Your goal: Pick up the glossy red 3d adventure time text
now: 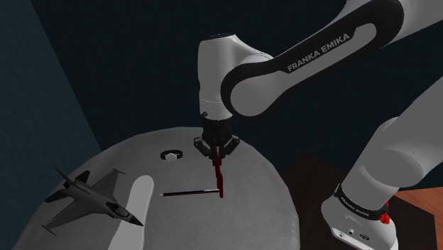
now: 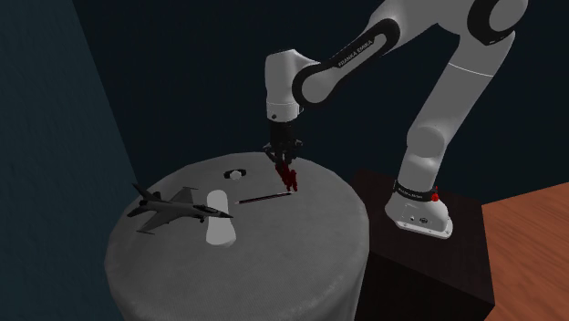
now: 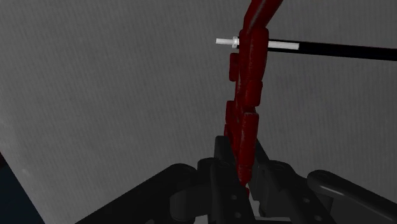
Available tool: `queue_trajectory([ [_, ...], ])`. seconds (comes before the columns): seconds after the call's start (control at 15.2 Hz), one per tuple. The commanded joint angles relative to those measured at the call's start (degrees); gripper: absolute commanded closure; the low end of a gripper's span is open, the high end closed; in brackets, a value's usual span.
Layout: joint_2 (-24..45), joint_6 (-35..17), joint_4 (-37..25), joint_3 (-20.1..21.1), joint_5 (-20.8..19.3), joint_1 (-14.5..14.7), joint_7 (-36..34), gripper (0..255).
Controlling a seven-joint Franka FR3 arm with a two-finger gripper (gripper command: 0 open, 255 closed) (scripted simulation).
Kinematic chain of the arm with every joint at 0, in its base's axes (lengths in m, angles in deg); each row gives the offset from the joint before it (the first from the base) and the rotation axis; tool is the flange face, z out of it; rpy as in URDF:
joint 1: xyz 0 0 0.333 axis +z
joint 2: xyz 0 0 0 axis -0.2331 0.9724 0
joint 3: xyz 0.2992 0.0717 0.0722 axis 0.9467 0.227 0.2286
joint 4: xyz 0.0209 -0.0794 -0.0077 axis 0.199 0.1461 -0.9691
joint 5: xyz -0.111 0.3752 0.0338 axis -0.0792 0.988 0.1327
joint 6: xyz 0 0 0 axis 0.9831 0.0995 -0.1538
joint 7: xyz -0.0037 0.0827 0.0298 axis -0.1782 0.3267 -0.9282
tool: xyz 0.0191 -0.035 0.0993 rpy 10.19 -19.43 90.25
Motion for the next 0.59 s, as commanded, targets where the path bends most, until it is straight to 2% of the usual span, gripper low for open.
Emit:
queue_trajectory([
  [0.0,0.0,0.0,0.0,0.0,0.0,0.0,0.0,255],
  [0.33,0.1,0.0,-0.1,0.0,0.0,0.0,0.0,255],
  [0.53,-1.4,2.6,-1.4,-0.6,0.5,0.2,0.4,255],
])
